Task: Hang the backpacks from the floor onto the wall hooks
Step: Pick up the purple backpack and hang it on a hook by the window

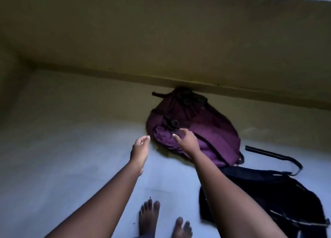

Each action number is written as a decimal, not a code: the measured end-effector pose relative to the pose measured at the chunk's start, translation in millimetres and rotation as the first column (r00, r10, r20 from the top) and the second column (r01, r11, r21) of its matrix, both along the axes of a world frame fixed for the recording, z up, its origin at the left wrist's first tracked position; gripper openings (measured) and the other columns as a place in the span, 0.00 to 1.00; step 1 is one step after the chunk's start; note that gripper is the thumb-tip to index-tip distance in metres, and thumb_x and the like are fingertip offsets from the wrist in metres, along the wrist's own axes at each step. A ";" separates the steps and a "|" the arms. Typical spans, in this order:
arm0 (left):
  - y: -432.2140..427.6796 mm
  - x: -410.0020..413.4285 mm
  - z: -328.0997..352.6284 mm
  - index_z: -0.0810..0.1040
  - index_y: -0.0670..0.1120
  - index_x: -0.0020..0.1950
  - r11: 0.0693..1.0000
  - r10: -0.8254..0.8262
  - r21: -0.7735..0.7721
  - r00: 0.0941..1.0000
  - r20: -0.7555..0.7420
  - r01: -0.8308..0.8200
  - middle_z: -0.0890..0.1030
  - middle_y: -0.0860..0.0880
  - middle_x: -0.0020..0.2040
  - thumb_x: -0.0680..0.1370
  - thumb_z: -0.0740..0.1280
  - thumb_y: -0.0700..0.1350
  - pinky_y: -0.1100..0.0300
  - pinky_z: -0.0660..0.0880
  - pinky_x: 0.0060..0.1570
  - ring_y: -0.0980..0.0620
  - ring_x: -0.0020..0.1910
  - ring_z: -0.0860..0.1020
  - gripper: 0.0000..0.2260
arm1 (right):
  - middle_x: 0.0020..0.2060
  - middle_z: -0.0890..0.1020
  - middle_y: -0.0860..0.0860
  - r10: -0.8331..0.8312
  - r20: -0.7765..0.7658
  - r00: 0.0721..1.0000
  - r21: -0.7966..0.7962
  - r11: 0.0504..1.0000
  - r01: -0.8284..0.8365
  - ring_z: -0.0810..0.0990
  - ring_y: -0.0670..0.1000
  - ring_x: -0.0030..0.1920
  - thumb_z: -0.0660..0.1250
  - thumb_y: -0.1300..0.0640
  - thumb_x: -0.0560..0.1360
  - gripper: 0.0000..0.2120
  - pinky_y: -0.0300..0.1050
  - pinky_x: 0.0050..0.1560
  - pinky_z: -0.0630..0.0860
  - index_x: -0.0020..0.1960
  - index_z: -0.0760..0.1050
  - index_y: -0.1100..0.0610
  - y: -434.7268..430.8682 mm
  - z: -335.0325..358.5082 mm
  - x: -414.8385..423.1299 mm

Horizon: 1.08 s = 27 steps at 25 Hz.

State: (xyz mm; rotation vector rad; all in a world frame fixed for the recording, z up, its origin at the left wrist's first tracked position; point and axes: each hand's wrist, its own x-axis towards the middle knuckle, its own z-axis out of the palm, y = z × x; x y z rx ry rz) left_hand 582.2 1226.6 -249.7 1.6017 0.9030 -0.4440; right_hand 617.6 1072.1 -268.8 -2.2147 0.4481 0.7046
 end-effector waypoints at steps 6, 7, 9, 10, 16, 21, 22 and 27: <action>-26.6 23.6 -199.3 0.74 0.42 0.62 0.997 0.039 -0.064 0.997 -0.071 -0.043 0.77 0.43 0.62 0.79 0.61 0.44 0.62 0.64 0.52 0.47 0.55 0.74 0.14 | 0.67 0.69 0.61 0.512 -0.119 0.851 -0.543 0.684 -0.488 0.70 0.65 0.66 0.56 0.59 0.76 0.22 0.60 0.59 0.74 0.69 0.66 0.49 1.7 -237.3 2.4; -26.2 20.7 -214.9 0.73 0.42 0.63 0.994 0.063 -0.083 0.994 -0.091 -0.070 0.77 0.44 0.61 0.79 0.61 0.44 0.61 0.64 0.52 0.47 0.55 0.74 0.14 | 0.61 0.75 0.61 0.536 -0.130 0.834 -0.585 0.638 -0.501 0.77 0.64 0.58 0.54 0.61 0.74 0.21 0.56 0.49 0.79 0.65 0.71 0.50 1.7 -249.0 0.7; -23.2 10.1 -221.0 0.73 0.43 0.64 0.986 0.103 -0.119 0.986 -0.129 -0.119 0.77 0.46 0.58 0.78 0.61 0.45 0.60 0.65 0.49 0.49 0.53 0.74 0.15 | 0.54 0.79 0.61 0.582 -0.057 0.811 -0.591 0.635 -0.497 0.81 0.63 0.51 0.54 0.61 0.75 0.19 0.52 0.43 0.78 0.64 0.71 0.53 -4.3 -245.8 6.4; -20.2 4.6 -212.6 0.73 0.43 0.64 0.979 0.133 -0.131 0.979 -0.155 -0.154 0.77 0.47 0.56 0.78 0.62 0.45 0.60 0.66 0.46 0.50 0.52 0.73 0.15 | 0.55 0.79 0.60 0.598 -0.028 0.801 -0.548 0.661 -0.513 0.80 0.63 0.53 0.56 0.60 0.76 0.19 0.52 0.46 0.77 0.66 0.68 0.52 -9.1 -232.7 13.3; -16.1 -18.1 -87.0 0.64 0.47 0.71 0.918 -0.033 -0.386 0.955 -0.295 -0.088 0.72 0.44 0.70 0.76 0.65 0.50 0.53 0.66 0.55 0.42 0.65 0.72 0.25 | 0.62 0.79 0.54 0.615 -0.042 0.787 -0.265 0.753 -0.602 0.76 0.59 0.62 0.68 0.52 0.71 0.23 0.49 0.57 0.73 0.66 0.72 0.46 -6.1 -71.7 45.0; -29.7 -34.4 3.0 0.73 0.44 0.65 0.962 0.066 -0.247 0.980 -0.189 -0.113 0.79 0.44 0.62 0.65 0.77 0.49 0.53 0.73 0.54 0.46 0.59 0.78 0.30 | 0.55 0.83 0.56 0.544 -0.035 0.838 -0.003 0.839 -0.545 0.79 0.57 0.57 0.71 0.47 0.69 0.19 0.46 0.52 0.72 0.58 0.78 0.52 66.6 44.7 52.0; -24.1 -34.4 15.5 0.77 0.40 0.59 0.973 0.149 -0.157 0.980 -0.131 -0.169 0.81 0.41 0.58 0.67 0.76 0.44 0.55 0.75 0.51 0.48 0.54 0.79 0.23 | 0.55 0.83 0.56 0.488 -0.049 0.871 0.099 0.870 -0.482 0.79 0.56 0.56 0.72 0.46 0.68 0.20 0.46 0.55 0.73 0.58 0.78 0.53 75.6 61.0 49.8; 39.7 -31.7 91.6 0.76 0.39 0.49 0.887 0.461 0.033 0.887 -0.015 -0.460 0.80 0.38 0.53 0.69 0.70 0.40 0.53 0.78 0.50 0.43 0.50 0.80 0.10 | 0.70 0.70 0.55 0.564 -0.117 0.818 0.290 0.807 -0.515 0.71 0.55 0.69 0.70 0.50 0.73 0.33 0.46 0.68 0.67 0.73 0.62 0.56 85.0 152.2 10.3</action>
